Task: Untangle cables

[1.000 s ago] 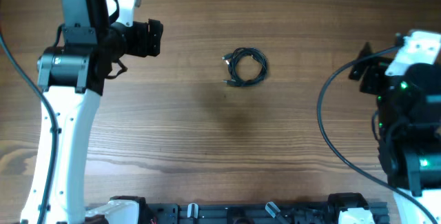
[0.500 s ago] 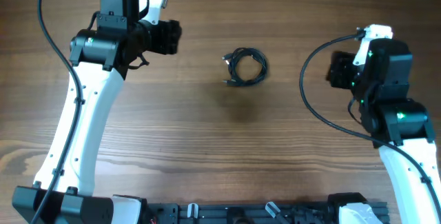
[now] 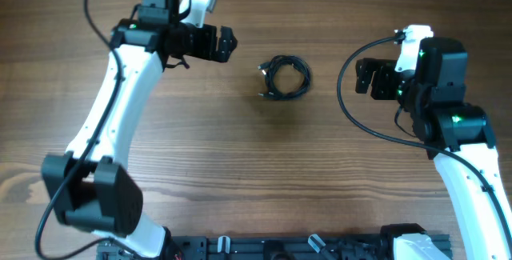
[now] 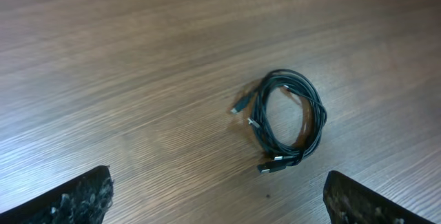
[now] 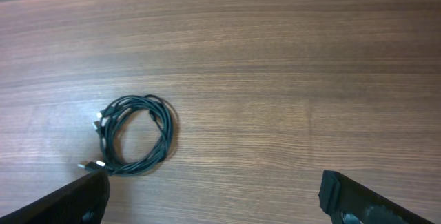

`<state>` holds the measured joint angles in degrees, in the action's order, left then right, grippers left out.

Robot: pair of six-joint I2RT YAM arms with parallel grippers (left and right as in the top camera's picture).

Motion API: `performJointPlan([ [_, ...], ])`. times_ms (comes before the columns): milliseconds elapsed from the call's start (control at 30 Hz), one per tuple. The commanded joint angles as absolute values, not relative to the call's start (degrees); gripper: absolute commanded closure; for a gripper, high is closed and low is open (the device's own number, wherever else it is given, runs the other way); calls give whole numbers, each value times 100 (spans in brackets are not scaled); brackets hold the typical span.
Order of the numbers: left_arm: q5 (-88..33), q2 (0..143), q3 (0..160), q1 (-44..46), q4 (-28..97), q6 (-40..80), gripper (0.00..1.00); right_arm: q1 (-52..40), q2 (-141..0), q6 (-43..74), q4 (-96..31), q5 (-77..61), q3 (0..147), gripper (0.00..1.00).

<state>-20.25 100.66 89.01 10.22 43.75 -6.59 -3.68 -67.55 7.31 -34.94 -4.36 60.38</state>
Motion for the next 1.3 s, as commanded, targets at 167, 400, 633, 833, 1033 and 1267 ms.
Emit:
performJointPlan([
  [167, -2259, 10619, 8991, 1739, 3785, -705, 0, -395, -6810, 1253, -3607, -294, 6038, 0],
  [400, -1621, 10934, 8991, 2073, 3404, -701, 6, -395, -6810, 1835, -4016, 213, 6038, 0],
  [633, -1214, 11257, 8991, 2287, 3264, -681, 7, -397, -6810, 1968, -4040, 213, 6038, 0],
  [833, -1212, 11581, 8991, 2410, 3118, -681, 11, -397, -6810, 1955, -4132, 213, 6038, 0],
  [1033, -1212, 11834, 8991, 2482, 2943, -681, 25, -397, -6810, 1800, -4123, 213, 6038, 0],
  [1267, -1391, 12051, 8991, 2569, 2718, -683, 28, -397, -6810, 1800, -4125, 211, 6038, 0],
])
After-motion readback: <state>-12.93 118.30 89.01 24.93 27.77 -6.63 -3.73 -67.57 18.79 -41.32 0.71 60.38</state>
